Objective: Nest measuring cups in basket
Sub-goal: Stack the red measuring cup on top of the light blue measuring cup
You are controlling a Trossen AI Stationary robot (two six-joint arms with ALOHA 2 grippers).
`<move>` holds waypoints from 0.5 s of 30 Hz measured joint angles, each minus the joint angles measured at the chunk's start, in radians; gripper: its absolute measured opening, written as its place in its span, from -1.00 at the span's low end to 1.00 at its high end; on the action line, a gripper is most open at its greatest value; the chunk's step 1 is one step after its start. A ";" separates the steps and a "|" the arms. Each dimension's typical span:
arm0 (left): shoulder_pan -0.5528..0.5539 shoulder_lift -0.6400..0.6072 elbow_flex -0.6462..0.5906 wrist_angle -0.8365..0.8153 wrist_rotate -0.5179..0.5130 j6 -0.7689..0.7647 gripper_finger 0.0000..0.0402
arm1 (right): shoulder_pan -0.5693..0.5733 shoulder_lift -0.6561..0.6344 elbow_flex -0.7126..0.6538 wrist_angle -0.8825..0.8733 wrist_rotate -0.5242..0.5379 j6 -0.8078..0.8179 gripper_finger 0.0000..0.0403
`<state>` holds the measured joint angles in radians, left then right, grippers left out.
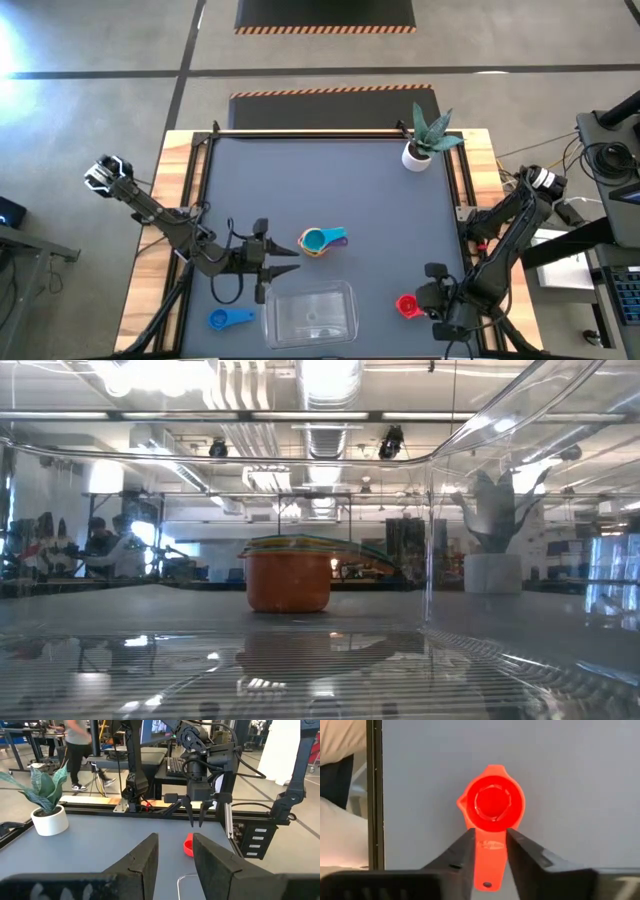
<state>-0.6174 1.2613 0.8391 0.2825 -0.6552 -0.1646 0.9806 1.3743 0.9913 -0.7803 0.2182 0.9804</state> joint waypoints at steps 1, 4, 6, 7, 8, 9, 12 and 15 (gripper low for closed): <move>0.000 0.000 0.000 -0.005 0.000 0.000 -0.49 | -0.004 0.000 0.000 0.000 -0.005 0.009 -0.47; 0.000 0.000 0.000 -0.015 0.000 0.000 -0.49 | -0.018 0.007 0.000 -0.001 -0.009 0.048 -0.22; 0.000 0.000 0.000 -0.016 0.000 0.000 -0.49 | -0.021 0.014 0.000 -0.001 -0.008 0.061 -0.04; 0.000 0.000 0.000 -0.016 -0.001 0.000 -0.49 | -0.020 0.020 0.000 -0.001 -0.008 0.067 0.05; 0.000 0.000 0.000 -0.016 -0.008 0.000 -0.49 | -0.019 0.029 0.000 -0.001 -0.009 0.067 0.13; 0.000 0.000 0.000 -0.017 -0.017 0.004 -0.49 | -0.019 0.040 0.000 0.000 -0.010 0.067 0.22; -0.001 -0.012 0.000 -0.042 -0.055 0.033 -0.49 | -0.019 0.073 0.000 0.000 -0.013 0.085 0.45; -0.001 -0.048 0.000 -0.089 -0.068 0.039 -0.49 | -0.019 0.110 0.000 0.001 -0.021 0.107 0.65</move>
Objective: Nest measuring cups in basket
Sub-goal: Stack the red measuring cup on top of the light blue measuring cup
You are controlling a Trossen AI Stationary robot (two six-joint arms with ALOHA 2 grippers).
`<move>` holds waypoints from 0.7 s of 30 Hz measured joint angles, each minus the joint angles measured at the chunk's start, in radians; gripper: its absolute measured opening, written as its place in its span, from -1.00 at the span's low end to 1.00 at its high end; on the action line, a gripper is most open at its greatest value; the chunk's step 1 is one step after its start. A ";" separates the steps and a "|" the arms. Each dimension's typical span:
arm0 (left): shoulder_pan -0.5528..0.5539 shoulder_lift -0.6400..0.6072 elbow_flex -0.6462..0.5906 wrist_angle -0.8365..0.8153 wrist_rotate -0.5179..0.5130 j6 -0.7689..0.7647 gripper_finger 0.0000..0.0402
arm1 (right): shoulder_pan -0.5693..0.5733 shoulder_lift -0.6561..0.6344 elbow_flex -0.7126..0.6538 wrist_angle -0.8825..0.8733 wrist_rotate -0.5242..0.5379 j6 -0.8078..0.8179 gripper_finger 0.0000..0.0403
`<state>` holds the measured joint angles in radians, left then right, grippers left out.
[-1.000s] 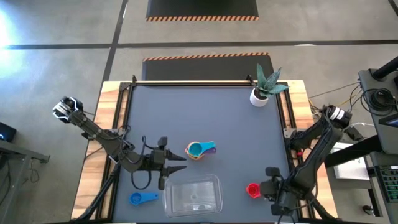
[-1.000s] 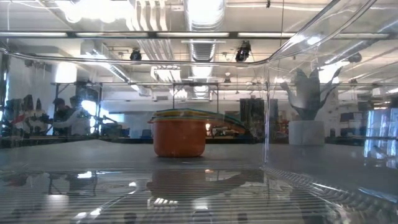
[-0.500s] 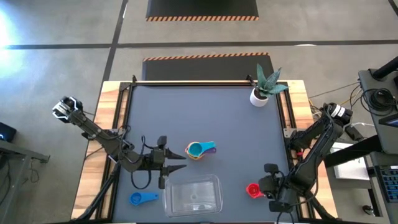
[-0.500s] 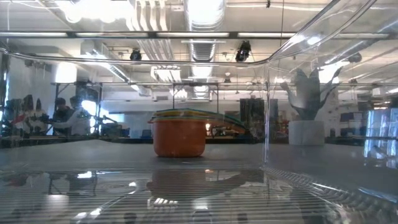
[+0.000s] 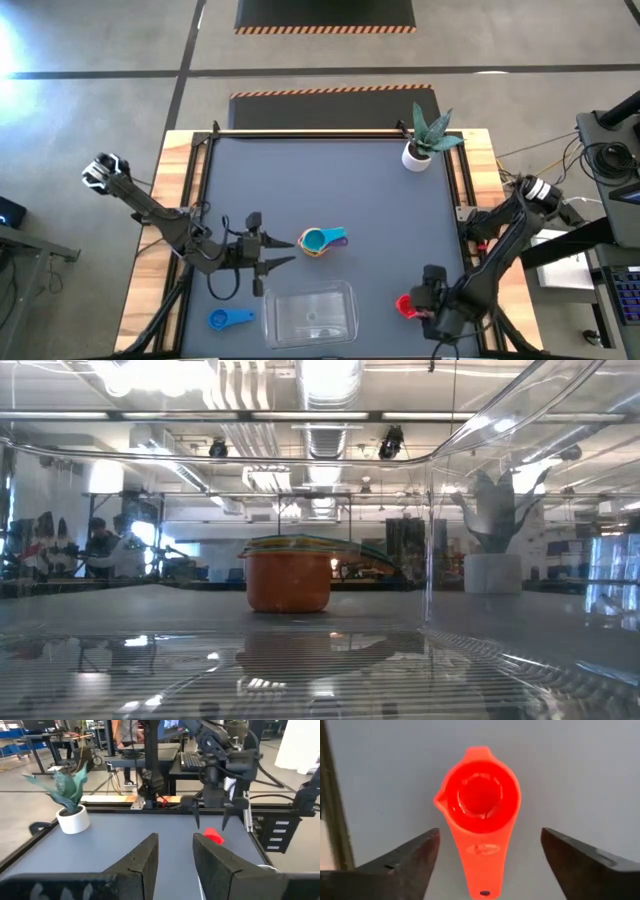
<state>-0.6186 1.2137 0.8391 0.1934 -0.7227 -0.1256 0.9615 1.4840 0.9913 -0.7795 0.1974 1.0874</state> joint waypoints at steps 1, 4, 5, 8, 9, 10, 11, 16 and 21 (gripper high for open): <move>0.000 -0.013 -0.001 -0.011 -0.002 0.006 -0.49 | 0.000 0.013 0.000 0.001 -0.008 0.002 0.71; 0.000 -0.063 -0.024 -0.059 -0.002 0.017 -0.49 | 0.000 0.046 0.000 0.002 -0.049 0.002 0.84; 0.000 -0.086 -0.038 -0.063 -0.002 0.018 -0.49 | 0.000 0.057 0.000 0.003 -0.068 0.002 0.86; 0.000 -0.167 -0.096 -0.061 -0.003 0.016 -0.49 | 0.000 0.081 0.000 0.004 -0.101 0.022 0.87; 0.000 -0.196 -0.120 -0.055 -0.003 0.015 -0.49 | 0.000 0.087 0.000 0.003 -0.101 0.031 0.87; 0.000 -0.227 -0.148 -0.040 -0.003 0.013 -0.49 | 0.000 0.092 0.000 0.004 -0.101 0.038 0.87; 0.000 -0.257 -0.182 -0.019 -0.003 0.013 -0.49 | 0.000 0.098 0.000 0.004 -0.101 0.039 0.87; -0.002 -0.402 -0.394 0.232 -0.002 0.037 -0.49 | 0.000 0.123 -0.001 0.004 -0.095 0.028 0.87; -0.002 -0.457 -0.593 0.552 0.036 0.015 -0.49 | 0.000 0.155 -0.004 0.003 -0.097 0.025 0.77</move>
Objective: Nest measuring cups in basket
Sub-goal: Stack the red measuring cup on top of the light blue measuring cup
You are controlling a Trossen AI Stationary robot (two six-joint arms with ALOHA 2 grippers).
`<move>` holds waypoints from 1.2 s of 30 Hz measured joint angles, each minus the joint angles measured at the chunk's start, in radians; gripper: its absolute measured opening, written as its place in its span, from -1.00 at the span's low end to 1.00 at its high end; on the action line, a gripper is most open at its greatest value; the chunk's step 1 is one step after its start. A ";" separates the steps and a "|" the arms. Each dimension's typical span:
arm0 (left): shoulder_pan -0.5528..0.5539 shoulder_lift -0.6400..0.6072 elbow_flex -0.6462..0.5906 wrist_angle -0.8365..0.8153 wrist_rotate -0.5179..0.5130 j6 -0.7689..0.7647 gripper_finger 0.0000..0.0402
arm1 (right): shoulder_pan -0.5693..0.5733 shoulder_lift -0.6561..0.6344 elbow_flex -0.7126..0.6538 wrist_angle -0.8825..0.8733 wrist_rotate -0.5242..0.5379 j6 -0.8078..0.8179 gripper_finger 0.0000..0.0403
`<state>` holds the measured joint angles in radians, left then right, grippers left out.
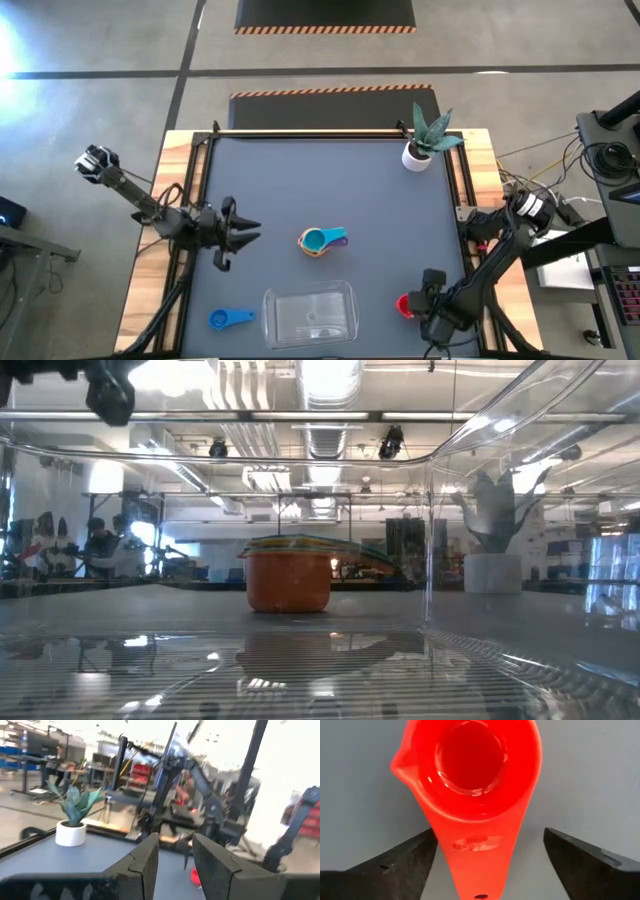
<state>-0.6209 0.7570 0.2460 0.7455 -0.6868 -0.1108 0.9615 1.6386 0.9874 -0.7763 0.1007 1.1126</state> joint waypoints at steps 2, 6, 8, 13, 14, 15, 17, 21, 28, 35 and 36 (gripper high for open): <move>0.000 0.004 -0.054 0.086 0.015 -0.002 -0.49 | 0.000 0.006 -0.001 0.003 -0.003 -0.007 0.64; 0.000 0.018 -0.106 0.183 0.017 -0.002 -0.49 | 0.000 0.007 0.000 0.015 -0.008 -0.034 0.29; 0.000 0.025 -0.110 0.192 0.017 -0.002 -0.49 | 0.000 -0.001 -0.003 0.003 -0.007 -0.042 0.09; 0.001 0.042 -0.101 0.197 0.017 -0.002 -0.49 | 0.000 -0.036 -0.006 -0.009 -0.004 -0.083 -0.30; 0.001 0.047 -0.096 0.198 0.017 -0.002 -0.49 | 0.000 -0.045 -0.006 -0.012 -0.004 -0.090 -0.30; 0.001 0.052 -0.092 0.198 0.017 -0.002 -0.49 | 0.000 -0.050 -0.006 -0.014 -0.003 -0.098 -0.30; 0.001 0.063 -0.084 0.196 0.017 -0.002 -0.49 | 0.000 -0.060 -0.005 -0.025 0.005 -0.106 -0.33; 0.001 0.088 -0.071 0.196 0.017 0.003 -0.49 | 0.000 -0.068 0.007 -0.071 0.028 -0.123 -0.50; 0.001 0.127 -0.045 0.196 0.017 0.024 -0.49 | -0.036 -0.076 0.027 -0.144 0.059 -0.187 -0.82; 0.001 0.140 -0.042 0.194 0.017 0.024 -0.49 | -0.090 -0.079 0.084 -0.232 0.142 -0.254 -0.96; 0.001 0.140 -0.042 0.194 0.017 0.024 -0.49 | -0.098 -0.079 0.101 -0.259 0.178 -0.267 -0.96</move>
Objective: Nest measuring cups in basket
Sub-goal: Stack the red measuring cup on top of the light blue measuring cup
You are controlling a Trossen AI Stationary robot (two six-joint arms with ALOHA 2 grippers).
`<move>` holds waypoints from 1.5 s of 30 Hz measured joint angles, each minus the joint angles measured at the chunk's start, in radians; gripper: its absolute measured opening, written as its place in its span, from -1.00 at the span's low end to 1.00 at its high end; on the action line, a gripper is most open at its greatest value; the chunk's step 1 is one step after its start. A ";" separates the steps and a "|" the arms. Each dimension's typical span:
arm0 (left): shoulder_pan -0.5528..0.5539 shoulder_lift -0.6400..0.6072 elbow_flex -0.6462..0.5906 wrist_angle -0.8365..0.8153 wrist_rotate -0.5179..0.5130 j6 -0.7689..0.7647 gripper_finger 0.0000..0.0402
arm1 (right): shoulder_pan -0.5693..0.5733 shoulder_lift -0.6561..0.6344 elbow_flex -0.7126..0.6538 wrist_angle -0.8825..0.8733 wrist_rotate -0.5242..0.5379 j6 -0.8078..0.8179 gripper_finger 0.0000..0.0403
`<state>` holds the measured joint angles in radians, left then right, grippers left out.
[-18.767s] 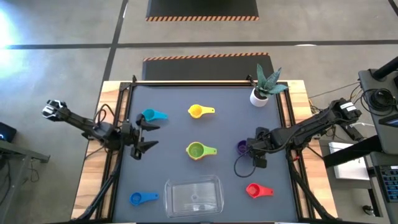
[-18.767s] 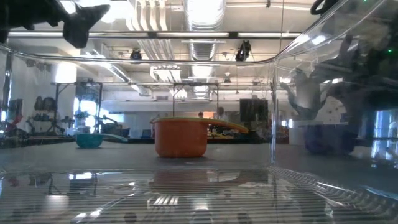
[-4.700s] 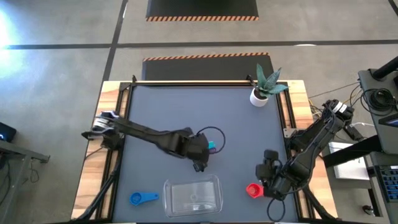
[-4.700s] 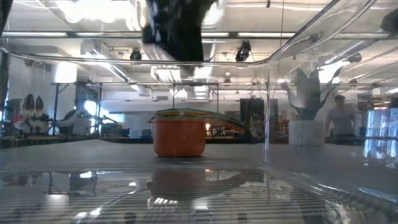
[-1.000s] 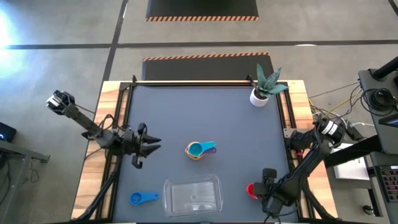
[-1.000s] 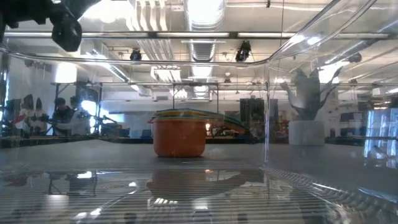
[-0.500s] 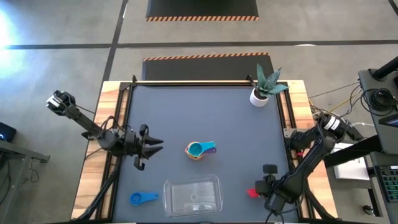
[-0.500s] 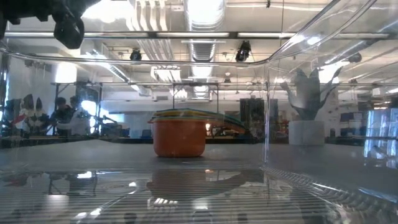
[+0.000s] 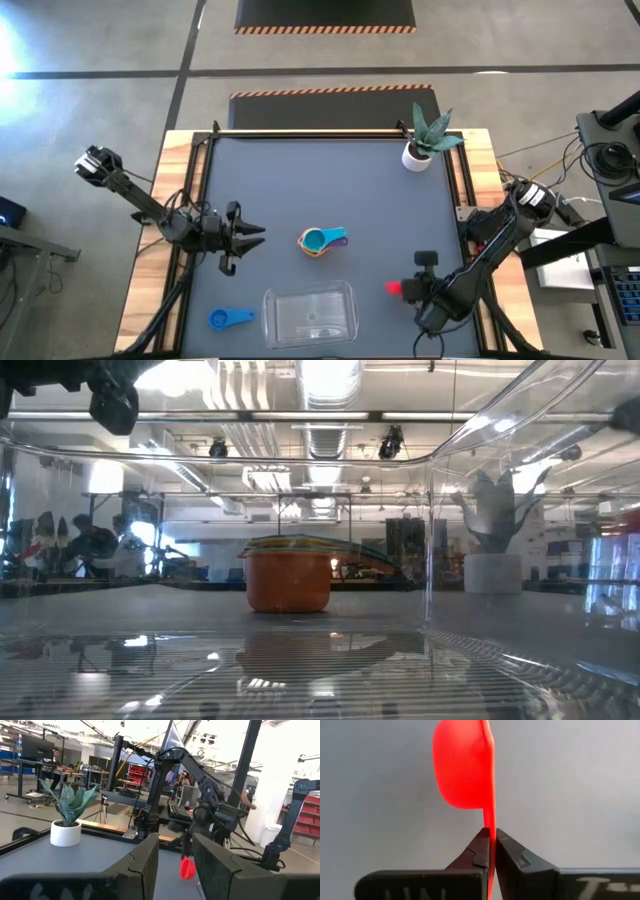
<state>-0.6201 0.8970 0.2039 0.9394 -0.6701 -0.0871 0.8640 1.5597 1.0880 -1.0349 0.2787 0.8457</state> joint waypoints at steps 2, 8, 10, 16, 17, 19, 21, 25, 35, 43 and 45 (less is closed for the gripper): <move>0.000 0.000 0.000 0.000 0.000 0.000 -0.49 | -0.016 0.000 0.039 -0.063 0.090 -0.027 -0.96; 0.000 0.000 0.000 0.000 -0.001 0.000 -0.49 | -0.095 0.000 0.150 -0.124 0.468 -0.148 -0.96; 0.000 0.000 0.000 0.000 -0.001 0.000 -0.49 | -0.132 0.002 0.175 -0.104 0.572 -0.212 -0.96; 0.000 0.002 -0.001 0.001 -0.001 -0.007 -0.49 | -0.226 0.004 0.193 0.063 0.756 -0.471 -0.96; 0.000 0.002 -0.001 0.002 -0.001 -0.004 -0.49 | -0.243 0.004 0.190 0.102 0.775 -0.523 -0.96; 0.000 0.002 -0.001 0.002 -0.002 0.001 -0.49 | -0.284 0.006 0.182 0.196 0.757 -0.634 -0.96; 0.000 0.002 -0.001 0.002 -0.002 0.000 -0.49 | -0.323 0.011 0.171 0.300 0.705 -0.732 -0.96; 0.000 0.002 -0.002 0.002 -0.002 0.000 -0.49 | -0.395 0.014 0.152 0.482 0.595 -0.883 -0.96; 0.000 0.002 -0.002 0.001 -0.002 0.009 -0.49 | -0.530 0.015 0.133 0.667 0.426 -0.988 -0.96; 0.000 0.002 -0.002 -0.002 -0.002 0.011 -0.49 | -0.557 0.015 0.108 0.727 0.374 -0.962 -0.96; 0.000 0.002 -0.002 -0.002 -0.003 0.017 -0.49 | -0.557 0.015 0.090 0.746 0.373 -0.962 -0.96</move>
<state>-0.6201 0.8989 0.2020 0.9379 -0.6727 -0.0705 0.3071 1.5747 1.1778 -0.2891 0.6521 -0.1159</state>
